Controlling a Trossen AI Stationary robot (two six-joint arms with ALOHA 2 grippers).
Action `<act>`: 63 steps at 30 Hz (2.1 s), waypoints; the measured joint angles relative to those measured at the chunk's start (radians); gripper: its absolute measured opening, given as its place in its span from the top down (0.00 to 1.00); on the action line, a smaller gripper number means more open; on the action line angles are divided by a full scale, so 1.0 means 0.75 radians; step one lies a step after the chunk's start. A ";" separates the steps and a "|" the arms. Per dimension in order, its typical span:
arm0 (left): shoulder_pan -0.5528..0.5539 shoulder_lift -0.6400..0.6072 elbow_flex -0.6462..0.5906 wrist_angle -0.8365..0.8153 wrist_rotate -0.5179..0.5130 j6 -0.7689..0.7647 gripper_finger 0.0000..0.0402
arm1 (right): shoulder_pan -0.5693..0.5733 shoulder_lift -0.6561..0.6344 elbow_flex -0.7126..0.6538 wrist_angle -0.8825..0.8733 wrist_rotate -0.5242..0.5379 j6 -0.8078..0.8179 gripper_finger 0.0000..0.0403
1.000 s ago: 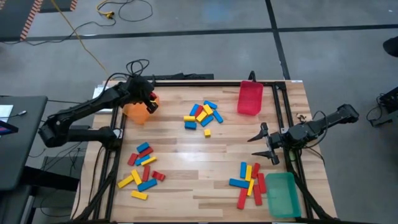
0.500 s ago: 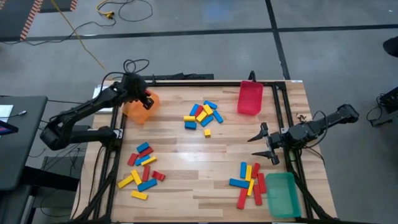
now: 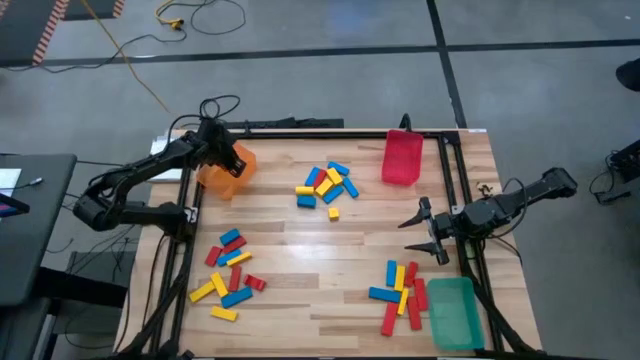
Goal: Sort blocks
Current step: Put the red block into the orange bin, then put the blue block into the red bin
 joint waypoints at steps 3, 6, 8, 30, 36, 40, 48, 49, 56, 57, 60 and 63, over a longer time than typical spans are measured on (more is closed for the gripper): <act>0.000 -0.020 0.000 -0.016 0.000 -0.003 0.56 | 0.000 0.000 0.000 0.000 0.000 0.000 0.28; -0.007 -0.065 0.000 -0.018 0.001 -0.004 0.49 | 0.000 0.000 0.000 0.000 0.000 0.000 0.28; -0.016 -0.108 0.000 -0.019 0.001 -0.009 0.44 | 0.000 0.000 0.000 0.000 0.000 0.000 0.28; -0.807 -0.017 0.008 0.288 0.535 0.240 0.37 | -0.013 0.000 0.000 0.064 0.000 0.022 0.28; -0.860 0.296 0.131 0.302 0.480 0.293 0.37 | -0.013 -0.001 0.000 0.079 0.000 0.121 0.28; -0.864 0.467 0.239 0.295 0.486 0.326 0.37 | -0.013 -0.001 0.000 0.077 0.000 0.197 0.28; -0.865 0.698 0.411 0.200 0.493 0.438 0.42 | -0.013 0.000 0.000 0.048 0.000 0.209 0.28; -0.865 0.720 0.426 0.201 0.492 0.451 0.43 | -0.013 0.000 0.000 0.043 0.000 0.209 0.28; -0.865 0.780 0.502 0.197 0.475 0.488 0.49 | -0.013 0.000 -0.026 0.048 0.001 0.229 0.28; -0.866 0.779 0.509 0.195 0.474 0.490 0.49 | -0.013 0.000 -0.033 0.049 0.000 0.236 0.28; -0.866 0.754 0.520 0.189 0.473 0.494 0.49 | -0.013 0.000 -0.041 0.037 0.000 0.238 0.28; -0.866 0.754 0.526 0.203 0.455 0.516 0.50 | -0.013 0.000 -0.041 0.038 0.001 0.236 0.28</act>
